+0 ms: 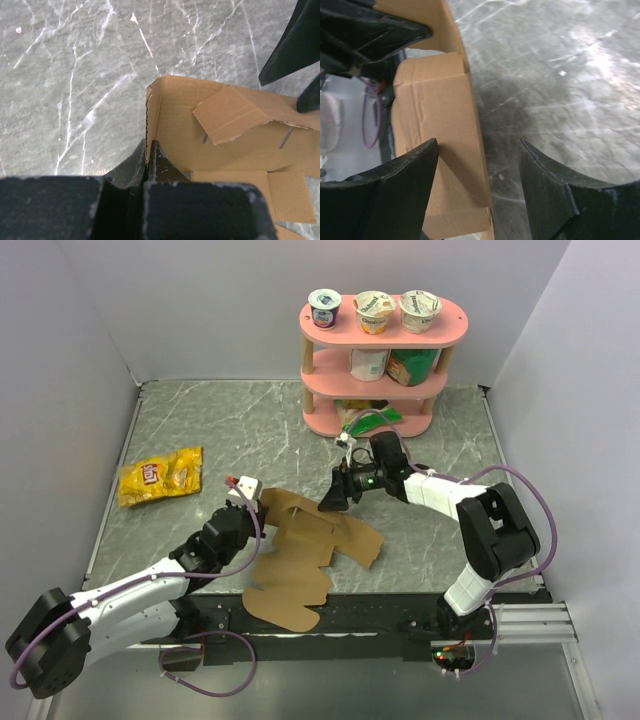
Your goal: Fold the paper box
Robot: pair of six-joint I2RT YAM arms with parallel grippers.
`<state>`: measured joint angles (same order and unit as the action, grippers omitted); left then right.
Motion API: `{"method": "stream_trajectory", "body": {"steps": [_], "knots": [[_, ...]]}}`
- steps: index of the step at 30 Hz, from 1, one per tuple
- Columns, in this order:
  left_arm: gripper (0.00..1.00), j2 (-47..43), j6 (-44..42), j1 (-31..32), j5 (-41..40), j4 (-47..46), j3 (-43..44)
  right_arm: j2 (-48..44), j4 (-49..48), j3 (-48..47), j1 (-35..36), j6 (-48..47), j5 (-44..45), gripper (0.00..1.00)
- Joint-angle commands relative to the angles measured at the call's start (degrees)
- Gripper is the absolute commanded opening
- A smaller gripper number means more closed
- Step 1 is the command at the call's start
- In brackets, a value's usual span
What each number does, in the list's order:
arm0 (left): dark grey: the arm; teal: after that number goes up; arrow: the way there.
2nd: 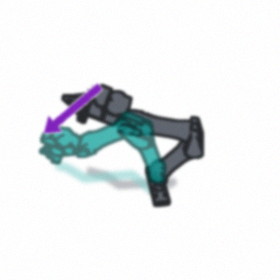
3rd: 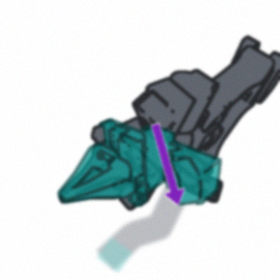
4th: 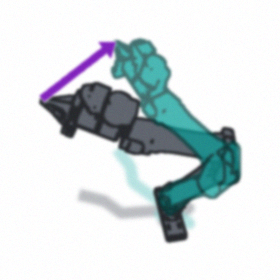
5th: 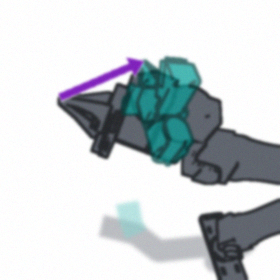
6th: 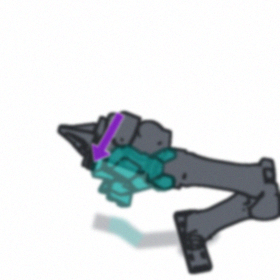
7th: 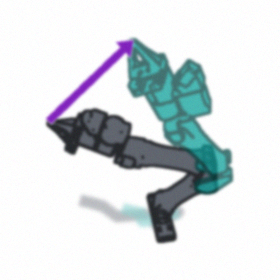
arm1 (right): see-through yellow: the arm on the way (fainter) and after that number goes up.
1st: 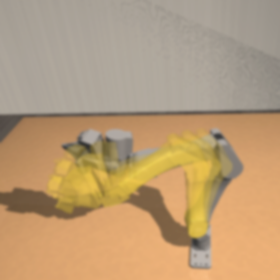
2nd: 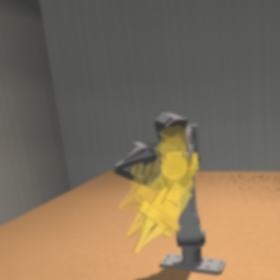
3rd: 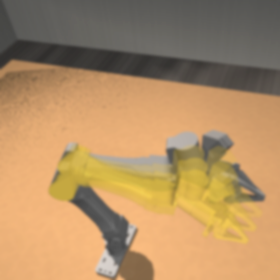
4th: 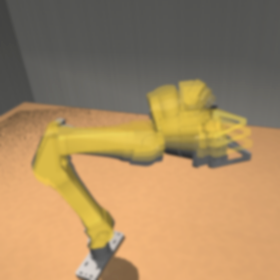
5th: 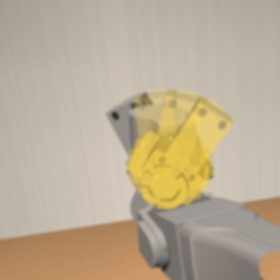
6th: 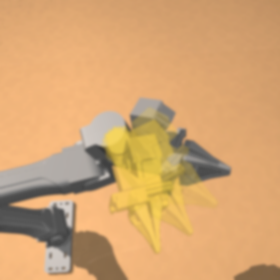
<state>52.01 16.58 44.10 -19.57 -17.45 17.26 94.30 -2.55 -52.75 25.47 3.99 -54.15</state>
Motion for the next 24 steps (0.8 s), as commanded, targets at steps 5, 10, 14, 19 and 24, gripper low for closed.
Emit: {"method": "stream_trajectory", "body": {"steps": [5,10,14,19,24], "knots": [[0.01,-1.82,-0.67,0.20,1.29,-7.33,-0.12,-2.63,-2.21,1.86,1.77,1.20,-4.47,0.71],[0.01,-3.23,-0.49,0.29,1.82,-8.56,-1.52,-1.75,-1.41,2.56,2.39,-0.03,-1.58,0.66],[0.01,-2.09,0.82,0.29,0.94,-7.86,-1.44,-4.56,-2.11,4.06,4.23,-0.73,4.83,0.61],[0.08,1.07,3.02,0.29,-0.72,-7.86,-0.47,-7.64,-1.33,4.15,6.34,-1.88,11.87,0.55],[0.06,2.75,4.08,0.29,-0.38,-9.43,-0.55,-7.12,2.28,2.57,7.92,-3.46,12.66,0.61]]}}
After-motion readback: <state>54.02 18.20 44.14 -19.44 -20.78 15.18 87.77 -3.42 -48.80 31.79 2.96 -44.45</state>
